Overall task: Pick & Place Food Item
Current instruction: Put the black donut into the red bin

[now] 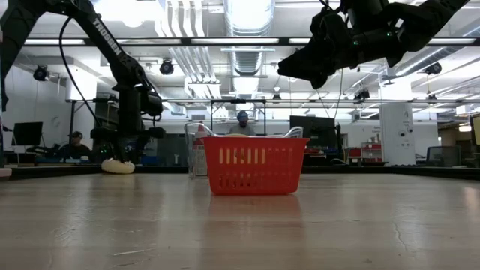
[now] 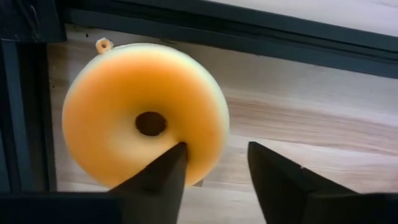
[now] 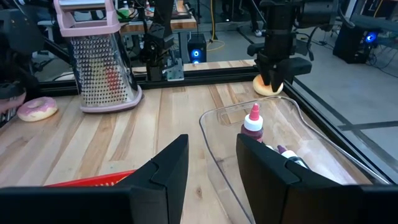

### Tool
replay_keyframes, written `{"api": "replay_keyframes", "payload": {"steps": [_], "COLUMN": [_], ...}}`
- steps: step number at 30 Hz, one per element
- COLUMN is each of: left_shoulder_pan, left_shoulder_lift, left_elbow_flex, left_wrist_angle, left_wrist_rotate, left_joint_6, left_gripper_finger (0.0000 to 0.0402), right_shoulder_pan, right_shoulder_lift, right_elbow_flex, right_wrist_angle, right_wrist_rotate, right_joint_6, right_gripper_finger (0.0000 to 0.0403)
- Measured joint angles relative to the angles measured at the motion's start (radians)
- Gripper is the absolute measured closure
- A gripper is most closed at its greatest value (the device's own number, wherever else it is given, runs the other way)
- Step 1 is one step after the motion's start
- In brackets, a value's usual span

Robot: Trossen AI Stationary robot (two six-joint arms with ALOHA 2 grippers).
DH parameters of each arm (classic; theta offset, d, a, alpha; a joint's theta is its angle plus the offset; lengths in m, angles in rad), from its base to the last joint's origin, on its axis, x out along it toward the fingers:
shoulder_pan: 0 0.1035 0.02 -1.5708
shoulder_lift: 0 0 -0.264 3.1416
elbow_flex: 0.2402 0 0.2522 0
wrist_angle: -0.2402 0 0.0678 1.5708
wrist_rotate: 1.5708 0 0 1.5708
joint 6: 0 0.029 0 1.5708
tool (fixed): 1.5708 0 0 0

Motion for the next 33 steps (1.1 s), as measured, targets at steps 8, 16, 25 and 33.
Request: {"api": "replay_keyframes", "payload": {"steps": [8,16,25,33], "left_shoulder_pan": [0.0,-0.005,-0.005,-0.004], "left_shoulder_lift": [-0.001,-0.048,-0.066,-0.066], "left_elbow_flex": [0.0,0.0,0.0,0.006], "left_wrist_angle": [0.01,0.001,0.012,0.012], "left_wrist_rotate": [0.001,0.0,-0.007,-0.06], "left_joint_6": [-0.012,-0.014,-0.009,-0.04], "left_gripper_finger": [0.0153,0.0145,0.0145,0.0145], "right_shoulder_pan": [0.0,0.0,0.0,0.0], "right_shoulder_lift": [0.0,0.0,0.0,0.0], "right_elbow_flex": [0.0,0.0,0.0,0.0], "right_wrist_angle": [0.0,0.0,0.0,0.0], "right_wrist_rotate": [0.0,0.0,0.0,0.0], "right_joint_6": [-0.002,-0.001,0.0,0.0], "right_gripper_finger": [0.0273,0.0273,0.0273,0.0273]}}
